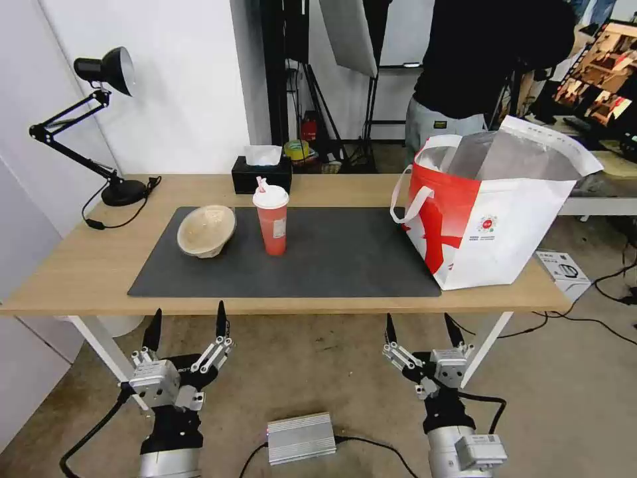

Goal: Pick up the trash from the table and place it into the takeout bag.

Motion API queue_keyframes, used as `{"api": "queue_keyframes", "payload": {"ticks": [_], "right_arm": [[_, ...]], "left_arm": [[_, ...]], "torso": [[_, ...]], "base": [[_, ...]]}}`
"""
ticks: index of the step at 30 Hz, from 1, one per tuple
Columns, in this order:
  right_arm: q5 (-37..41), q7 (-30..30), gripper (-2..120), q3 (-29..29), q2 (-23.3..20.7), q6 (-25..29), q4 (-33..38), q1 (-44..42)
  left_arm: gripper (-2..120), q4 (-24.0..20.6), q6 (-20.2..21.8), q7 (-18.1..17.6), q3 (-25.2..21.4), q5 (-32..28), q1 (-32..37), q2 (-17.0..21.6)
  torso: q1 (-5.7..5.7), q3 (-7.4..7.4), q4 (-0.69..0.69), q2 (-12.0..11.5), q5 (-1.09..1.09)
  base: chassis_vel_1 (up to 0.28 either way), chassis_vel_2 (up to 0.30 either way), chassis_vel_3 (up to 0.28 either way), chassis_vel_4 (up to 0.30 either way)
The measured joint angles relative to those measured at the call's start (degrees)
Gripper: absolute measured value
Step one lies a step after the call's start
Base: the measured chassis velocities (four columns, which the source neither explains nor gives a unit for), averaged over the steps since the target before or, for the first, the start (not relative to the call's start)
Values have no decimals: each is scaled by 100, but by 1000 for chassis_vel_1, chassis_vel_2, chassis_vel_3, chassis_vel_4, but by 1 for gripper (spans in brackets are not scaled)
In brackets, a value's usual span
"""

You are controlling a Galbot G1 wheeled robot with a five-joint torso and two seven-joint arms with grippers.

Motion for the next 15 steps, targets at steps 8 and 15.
{"api": "queue_keyframes", "payload": {"ticks": [8,15], "right_arm": [[643,-1001,100,170,-474,327,-24,618],[1608,-2552,100,325,-864,709,-57,1559]], "left_arm": [[100,-8,-4,-7,-42,-10,44,8],[100,-16,-30,-4,-47,-9,70,3]], "torso": [[1,0,0,0,1],[1,1,0,0,0]], "base": [[0,0,0,0],[0,0,0,0]]}}
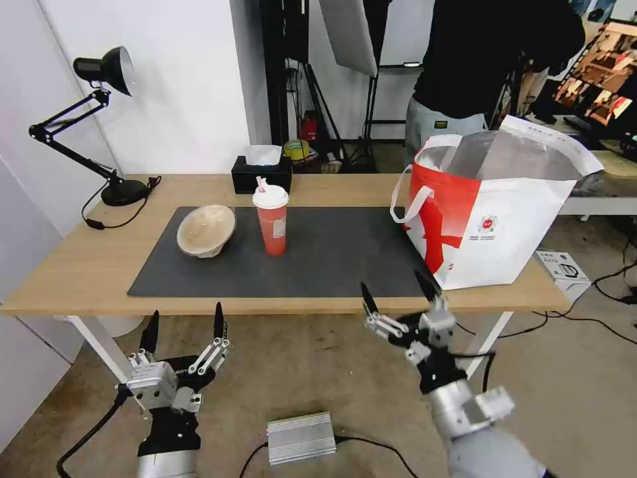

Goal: Pick up the trash from the table and place it into the takeout bag.

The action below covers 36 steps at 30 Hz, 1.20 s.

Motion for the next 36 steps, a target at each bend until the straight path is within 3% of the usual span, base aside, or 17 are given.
{"api": "queue_keyframes", "payload": {"ticks": [7,16,25,36], "right_arm": [[427,-751,100,-256,-217,-5,-86,597],[499,-1029,100,-974,-172,-366,-239,1337],[811,-715,100,-1751,282,-1101,-744,2649],[992,-101,100,-2178,1002,-1871,-1477,3245]], "left_arm": [[100,11,-40,45,-13,44,-6,-8],[100,82,-35,49,-39,24,-49,-5],[100,112,-25,50,-60,32,-57,-10],[100,109,-23,39,-91,25,-39,-6]], "torso": [[0,0,-1,0,0],[0,-1,-1,0,0],[0,0,-1,0,-1],[-1,0,-1,0,-1]], "base": [[0,0,0,0],[0,0,0,0],[0,0,0,0],[0,0,0,0]]}}
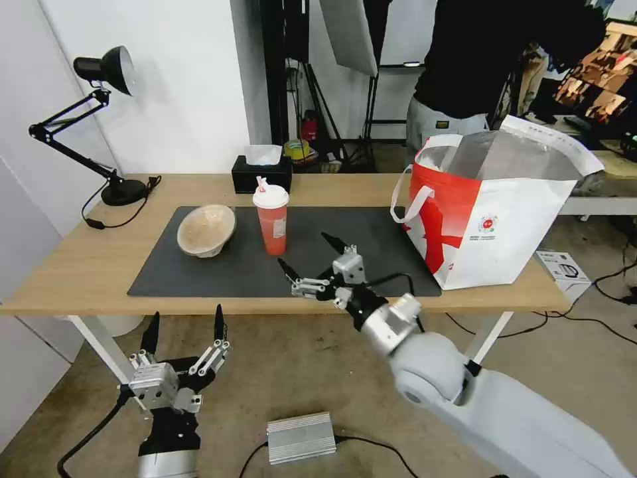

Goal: Pick up the trash from the table and place it into the takeout bag.

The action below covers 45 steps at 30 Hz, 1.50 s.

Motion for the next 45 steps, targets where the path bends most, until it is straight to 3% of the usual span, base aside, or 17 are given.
{"api": "queue_keyframes", "payload": {"ticks": [20,33,45], "right_arm": [[29,1136,100,-298,428,-1241,-122,671],[536,1912,100,-461,1506,-2183,-828,1341],[735,2203,100,-255,2410,-2363,-1816,1638]], "left_arm": [[100,-13,0,-6,31,11,2,-8],[100,108,10,-29,25,-21,-16,-9],[100,220,17,-82,-36,-10,-13,-5]], "torso": [[0,-1,0,0,1],[0,0,0,0,0],[0,0,0,0,0]], "base": [[0,0,0,0],[0,0,0,0],[0,0,0,0]]}}
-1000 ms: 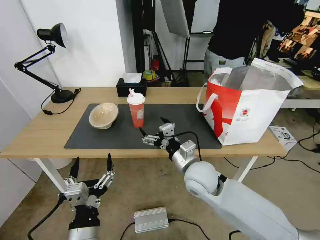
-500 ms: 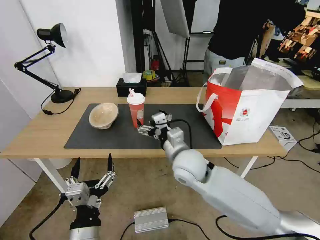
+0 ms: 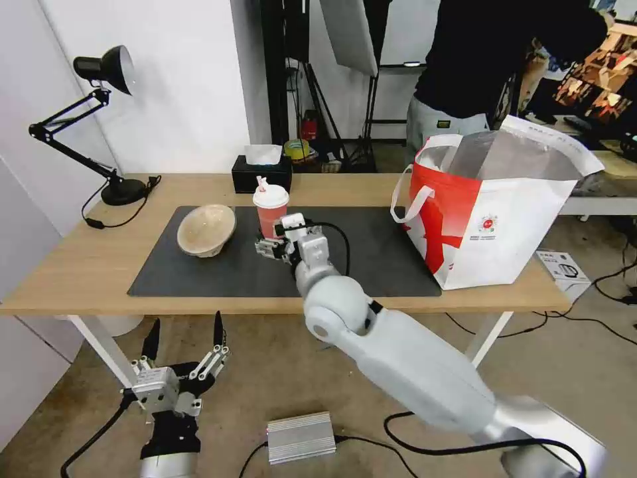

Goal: Pick up the trash from the table and place it into the takeout bag.

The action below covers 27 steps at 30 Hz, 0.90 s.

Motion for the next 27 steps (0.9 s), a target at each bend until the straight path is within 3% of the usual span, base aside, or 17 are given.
{"api": "queue_keyframes", "payload": {"ticks": [8,27], "right_arm": [[-173,-27,100,228,606,-9,-695,80],[-547,-133,100,412,1097,10,-1404,93]], "left_arm": [[100,101,1,13,-13,26,-37,0],[100,29,1,17,-20,21,4,3]], "torso": [[0,0,1,0,0],[0,0,1,0,1]], "base": [[0,0,0,0],[0,0,0,0]]}}
